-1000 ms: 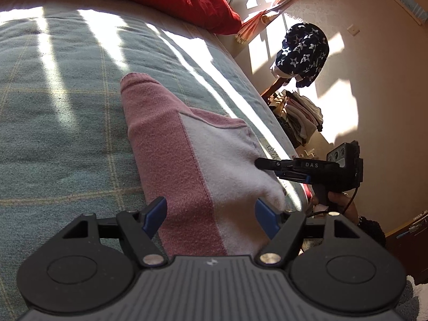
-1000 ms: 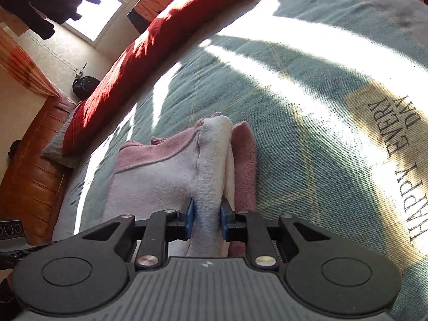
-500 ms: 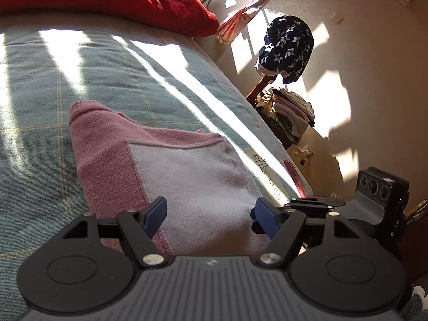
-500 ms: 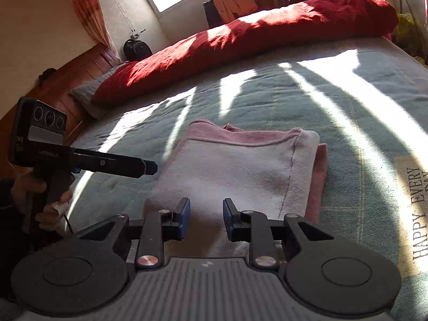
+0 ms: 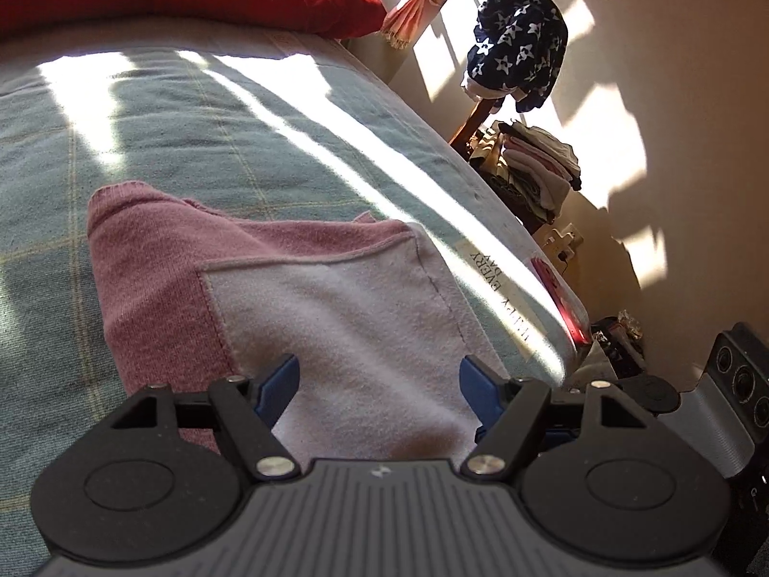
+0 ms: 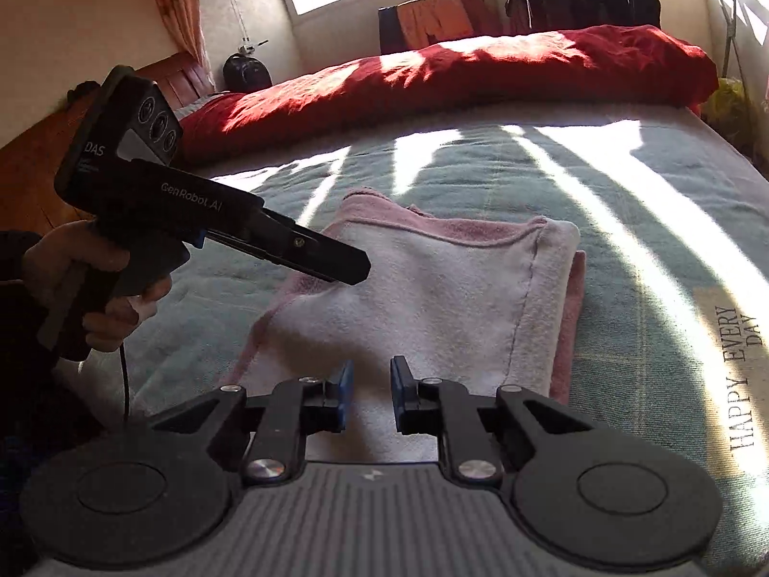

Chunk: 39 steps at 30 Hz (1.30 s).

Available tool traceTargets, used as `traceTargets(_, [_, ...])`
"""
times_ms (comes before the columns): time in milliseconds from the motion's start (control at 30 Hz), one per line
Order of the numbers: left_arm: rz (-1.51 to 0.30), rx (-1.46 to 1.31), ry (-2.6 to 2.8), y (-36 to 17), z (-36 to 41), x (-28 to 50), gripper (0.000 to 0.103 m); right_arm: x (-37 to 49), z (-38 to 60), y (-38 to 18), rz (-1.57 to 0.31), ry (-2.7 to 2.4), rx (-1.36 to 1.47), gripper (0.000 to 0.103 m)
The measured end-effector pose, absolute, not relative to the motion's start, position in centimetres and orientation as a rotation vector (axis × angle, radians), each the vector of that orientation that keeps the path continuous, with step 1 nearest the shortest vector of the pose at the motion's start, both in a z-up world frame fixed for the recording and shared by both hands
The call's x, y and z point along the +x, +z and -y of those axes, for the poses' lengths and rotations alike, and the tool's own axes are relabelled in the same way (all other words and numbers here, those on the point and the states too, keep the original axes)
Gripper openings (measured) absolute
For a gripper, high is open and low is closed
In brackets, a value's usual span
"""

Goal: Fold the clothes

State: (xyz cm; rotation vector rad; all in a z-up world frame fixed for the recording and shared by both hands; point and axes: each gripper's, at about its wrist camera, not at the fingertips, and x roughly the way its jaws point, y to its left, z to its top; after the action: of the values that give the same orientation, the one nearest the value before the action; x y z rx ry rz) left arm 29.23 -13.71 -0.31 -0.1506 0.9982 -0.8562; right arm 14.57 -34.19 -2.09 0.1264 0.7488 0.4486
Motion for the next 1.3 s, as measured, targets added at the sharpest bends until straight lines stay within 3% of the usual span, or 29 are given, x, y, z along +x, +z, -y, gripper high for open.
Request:
traceTargets(233, [-1.039, -0.146, -0.833, -2.3, 13.7, 29.7, 0.075, 12.4, 37.5, -5.5, -0.856, 0.360, 0.179, 0.018])
traceTargets(300, [-1.020, -0.125, -0.835, -1.8, 13.7, 29.2, 0.075, 11.1, 38.2, -4.7, -0.831, 0.357, 0.199, 0.019])
traceTargets(400, [-0.971, -0.063, -0.844, -0.8, 13.6, 27.7, 0.074, 9.5, 38.5, -3.1, -0.785, 0.343, 0.185, 0.028])
traceTargets(667, [-0.838, 0.057, -0.955, -0.2, 11.5, 18.8, 0.076, 10.3, 38.3, -2.6, -0.714, 0.309, 0.212, 0.028])
traceTargets(833, [-0.998, -0.039, -0.891, -4.7, 10.4, 18.1, 0.075, 11.4, 37.8, -2.8, -0.706, 0.292, 0.192, 0.029])
traceTargets(1033, [-0.911, -0.101, -0.867, -1.3, 8.8, 17.9, 0.075, 12.3, 38.7, -1.8, -0.678, 0.241, 0.117, 0.036])
traceTargets(1300, [-0.696, -0.063, -0.797, 2.7, 9.6, 23.1, 0.076, 16.7, 38.9, -0.6, -0.653, 0.254, 0.055, 0.036])
